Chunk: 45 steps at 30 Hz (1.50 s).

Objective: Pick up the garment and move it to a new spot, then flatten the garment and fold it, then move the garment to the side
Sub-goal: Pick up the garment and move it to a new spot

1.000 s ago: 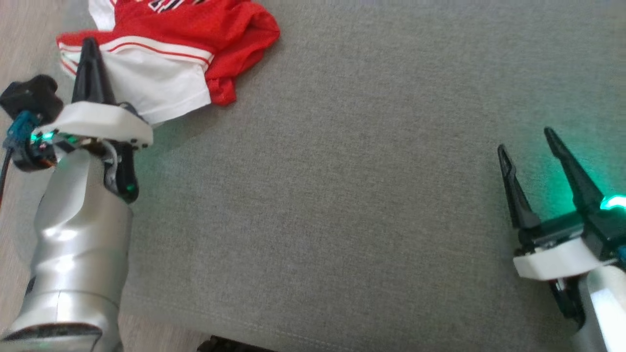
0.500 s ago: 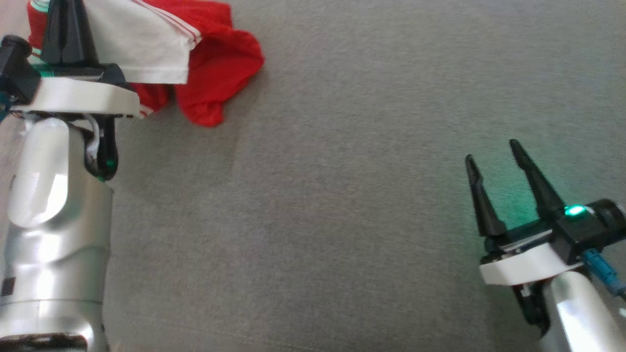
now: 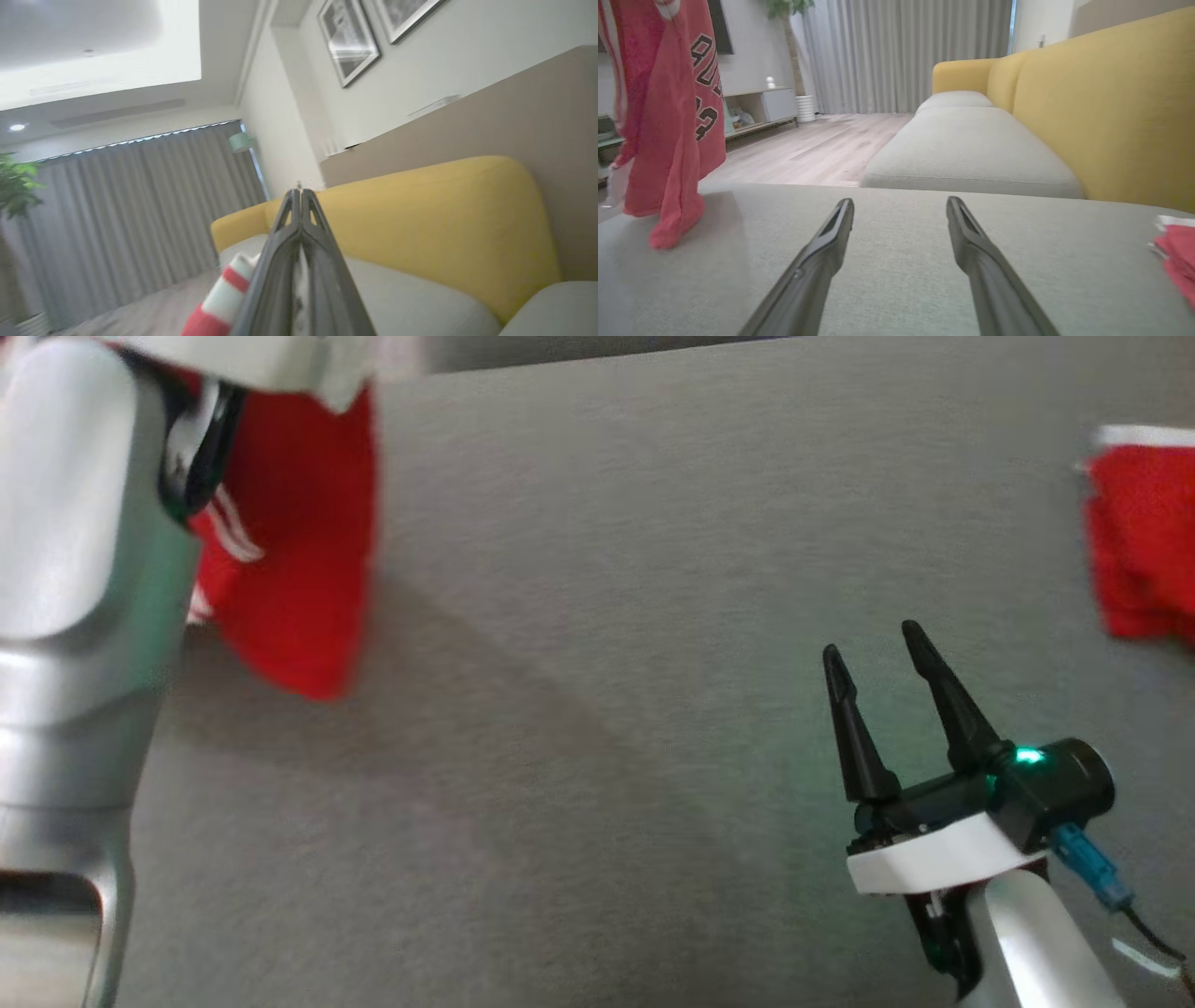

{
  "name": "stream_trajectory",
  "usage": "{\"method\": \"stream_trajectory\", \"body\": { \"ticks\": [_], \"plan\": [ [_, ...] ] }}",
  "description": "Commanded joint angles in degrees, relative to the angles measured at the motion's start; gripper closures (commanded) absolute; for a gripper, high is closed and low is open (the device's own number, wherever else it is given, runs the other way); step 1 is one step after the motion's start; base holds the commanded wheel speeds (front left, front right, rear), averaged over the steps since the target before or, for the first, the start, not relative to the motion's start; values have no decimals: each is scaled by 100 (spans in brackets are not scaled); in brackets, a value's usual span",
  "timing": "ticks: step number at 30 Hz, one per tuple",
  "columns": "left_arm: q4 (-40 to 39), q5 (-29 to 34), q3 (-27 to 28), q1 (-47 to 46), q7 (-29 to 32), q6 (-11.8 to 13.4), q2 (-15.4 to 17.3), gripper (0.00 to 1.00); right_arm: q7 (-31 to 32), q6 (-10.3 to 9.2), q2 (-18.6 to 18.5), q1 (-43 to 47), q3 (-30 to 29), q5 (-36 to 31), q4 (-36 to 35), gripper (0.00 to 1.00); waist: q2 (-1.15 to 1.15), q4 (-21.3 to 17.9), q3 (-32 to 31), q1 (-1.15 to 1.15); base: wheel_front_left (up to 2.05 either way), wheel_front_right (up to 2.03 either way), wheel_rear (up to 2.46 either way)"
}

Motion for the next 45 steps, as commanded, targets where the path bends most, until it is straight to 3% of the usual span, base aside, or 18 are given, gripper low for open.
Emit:
{"method": "stream_trajectory", "body": {
  "ticks": [1, 5, 9, 13, 17, 18, 19, 23, 26, 29, 32, 41, 45],
  "plan": [
    [-273, -94, 13, -476, 41, 10, 293, 100, 4, -4, 57, 21, 146, 42, -197, 0, 0, -744, -304, 1, 0, 0, 0],
    [-308, -388, -313, -731, 4, 10, 207, 100, 4, -4, 117, 77, 155, 70, -237, 0, 0, -1133, -362, 1, 0, 0, 0],
    [-223, -1244, -963, -130, 187, 10, 7, 100, 4, -4, 152, 136, 182, 101, -274, 0, 0, -1409, -364, 1, 0, 0, 0],
    [-146, -1591, -1568, 815, 47, 9, -125, 100, 4, -4, 164, 173, 183, 114, -288, 0, 0, -1412, -238, 1, 0, 0, 0],
    [165, -2101, -2253, 1825, -207, 9, -490, 100, 4, -4, 169, 173, 162, 138, -278, 0, 0, -1266, -69, 1, 0, 0, 0],
    [266, -2302, -2367, 2033, -284, 9, -572, 84, 4, -4, 170, 170, 161, 148, -263, 0, 0, -1224, -60, 1, 0, 0, 0],
    [369, -2423, -2473, 2193, -384, 9, -625, 0, 4, -4, 170, 175, 148, 153, -245, 0, 0, -1174, -65, 1, 0, 0, 0],
    [713, -2491, -2587, 2697, -835, 19, -804, 0, 4, -4, 171, 270, 35, 116, -162, 0, 0, -894, -208, 1, 0, 0, 0],
    [717, -2184, -2356, 3112, -940, 310, -828, 0, 4, -4, 171, 418, -130, 117, -146, 0, 0, -629, -352, 1, 0, 0, 0],
    [239, -1665, -1681, 3742, -947, 843, -797, 0, 4, -4, 171, 610, -351, 167, -155, 0, 0, -322, -509, 1, 0, 0, 0],
    [-312, -1396, -807, 4618, -949, 1050, -859, 0, 4, -4, 171, 797, -450, 128, -126, 0, 0, -77, -740, 1, 0, 0, 0],
    [-1286, -583, 916, 6359, -950, 867, -1229, 0, 4, -4, 172, 1291, -688, 162, -150, 0, 0, 409, -1308, 1, 0, 0, 0],
    [-1505, -283, 1270, 6687, -950, 676, -1352, 0, 4, -4, 172, 1466, -668, 259, -158, 0, 0, 511, -1479, 1, 0, 0, 0]
  ]
}}
